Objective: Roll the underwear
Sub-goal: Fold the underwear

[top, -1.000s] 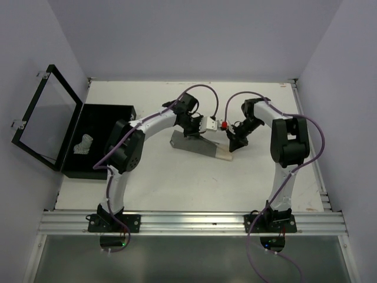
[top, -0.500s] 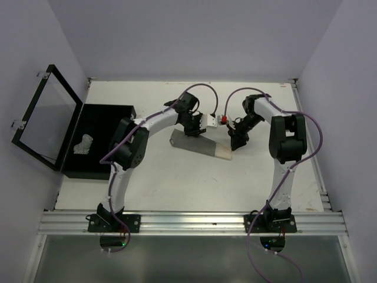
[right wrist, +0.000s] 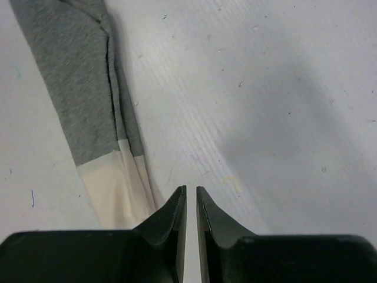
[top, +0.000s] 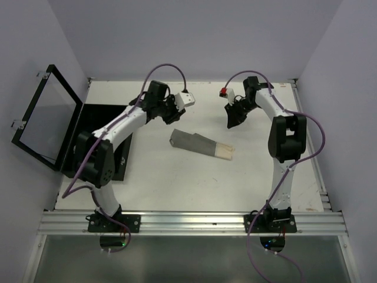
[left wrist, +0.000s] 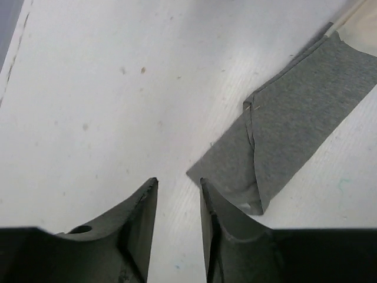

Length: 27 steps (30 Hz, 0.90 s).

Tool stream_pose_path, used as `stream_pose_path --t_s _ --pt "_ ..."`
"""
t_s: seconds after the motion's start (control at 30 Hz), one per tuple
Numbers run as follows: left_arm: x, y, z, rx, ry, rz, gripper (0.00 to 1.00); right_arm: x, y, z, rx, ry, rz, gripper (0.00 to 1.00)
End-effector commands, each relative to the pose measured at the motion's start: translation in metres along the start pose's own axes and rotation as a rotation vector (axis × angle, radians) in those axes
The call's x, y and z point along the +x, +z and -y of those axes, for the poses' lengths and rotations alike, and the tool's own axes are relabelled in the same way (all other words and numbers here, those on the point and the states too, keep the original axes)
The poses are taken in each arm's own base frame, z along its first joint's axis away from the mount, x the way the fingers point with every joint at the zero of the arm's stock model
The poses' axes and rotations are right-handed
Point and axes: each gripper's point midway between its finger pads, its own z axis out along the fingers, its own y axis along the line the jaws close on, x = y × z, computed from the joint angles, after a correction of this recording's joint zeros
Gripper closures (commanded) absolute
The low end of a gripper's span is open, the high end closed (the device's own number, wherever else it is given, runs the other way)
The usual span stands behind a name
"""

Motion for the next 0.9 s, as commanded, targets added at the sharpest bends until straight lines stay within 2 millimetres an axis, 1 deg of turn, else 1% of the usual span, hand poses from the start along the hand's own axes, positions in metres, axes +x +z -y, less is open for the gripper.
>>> stream_pose_path --t_s 0.0,0.03,0.07,0.1,0.13,0.17,0.2,0.23,0.3,0.33,0.37,0.4,0.43,0.47,0.5,0.53,0.57,0.6,0.67,0.7,0.73,0.77,0.8,0.83,0.87 --pt "0.016 -0.026 0.009 -0.044 -0.144 -0.021 0.68 0.013 0.031 0.007 0.083 0.162 -0.087 0.85" --pt "0.036 -0.025 0.025 -0.009 -0.177 -0.078 0.74 0.017 0.034 0.005 0.091 0.160 -0.102 0.87" --pt "0.046 -0.025 0.033 0.007 -0.195 -0.104 0.83 0.021 0.038 0.004 0.099 0.166 -0.117 0.88" --pt "0.054 -0.027 0.039 0.013 -0.220 -0.122 0.88 0.035 0.044 0.001 0.104 0.179 -0.147 0.89" --pt "0.073 -0.025 0.052 0.033 -0.242 -0.155 0.93 0.033 0.048 0.000 0.118 0.160 -0.144 0.89" --pt "0.079 -0.023 0.058 0.040 -0.251 -0.165 0.99 0.038 0.052 -0.004 0.119 0.168 -0.157 0.90" --pt "0.084 -0.023 0.062 0.041 -0.273 -0.169 1.00 0.047 0.056 -0.009 0.105 0.184 -0.178 0.91" --pt "0.092 -0.020 0.071 0.062 -0.288 -0.181 1.00 0.050 0.060 -0.015 0.099 0.186 -0.188 0.91" --pt "0.098 -0.017 0.077 0.077 -0.311 -0.188 1.00 0.053 0.060 -0.023 0.100 0.193 -0.193 0.93" --pt "0.101 -0.015 0.081 0.087 -0.325 -0.188 1.00 0.059 0.064 -0.028 0.105 0.189 -0.213 0.94" --pt "0.104 -0.013 0.082 0.089 -0.334 -0.190 1.00 0.058 0.063 -0.033 0.103 0.187 -0.209 0.94" --pt "0.108 -0.009 0.086 0.098 -0.350 -0.199 1.00 0.063 0.066 -0.039 0.086 0.194 -0.220 0.95" --pt "0.111 -0.006 0.087 0.102 -0.357 -0.202 1.00 0.067 0.068 -0.044 0.068 0.207 -0.224 0.95" --pt "0.114 -0.003 0.087 0.102 -0.368 -0.203 1.00 0.070 0.071 -0.051 0.043 0.233 -0.224 0.96" --pt "0.118 0.002 0.090 0.113 -0.382 -0.211 1.00 0.076 0.075 -0.061 0.012 0.248 -0.237 0.97" --pt "0.116 0.006 0.090 0.117 -0.389 -0.199 1.00 0.080 0.077 -0.067 -0.009 0.265 -0.238 0.97" --pt "0.120 0.013 0.092 0.129 -0.403 -0.207 1.00 0.079 0.081 -0.076 -0.043 0.305 -0.224 0.97" --pt "0.121 0.017 0.092 0.133 -0.414 -0.206 1.00 0.086 0.084 -0.087 -0.074 0.329 -0.232 0.97" --pt "0.114 0.026 0.086 0.132 -0.423 -0.180 1.00 0.086 0.089 -0.097 -0.108 0.368 -0.214 0.97" --pt "0.119 0.034 0.086 0.138 -0.432 -0.191 1.00 0.089 0.095 -0.109 -0.144 0.375 -0.214 0.97" --pt "0.111 0.040 0.075 0.123 -0.424 -0.169 1.00 0.088 0.097 -0.116 -0.176 0.378 -0.205 0.97" --pt "0.109 0.045 0.072 0.120 -0.429 -0.164 1.00 0.089 0.101 -0.121 -0.185 0.401 -0.205 0.97" --pt "0.113 0.055 0.071 0.128 -0.436 -0.176 1.00 0.090 0.105 -0.134 -0.230 0.414 -0.203 0.97" --pt "0.101 0.060 0.057 0.109 -0.424 -0.149 1.00 0.088 0.111 -0.139 -0.258 0.417 -0.190 0.95" --pt "0.099 0.065 0.052 0.104 -0.424 -0.143 1.00 0.086 0.114 -0.144 -0.270 0.433 -0.188 0.95"
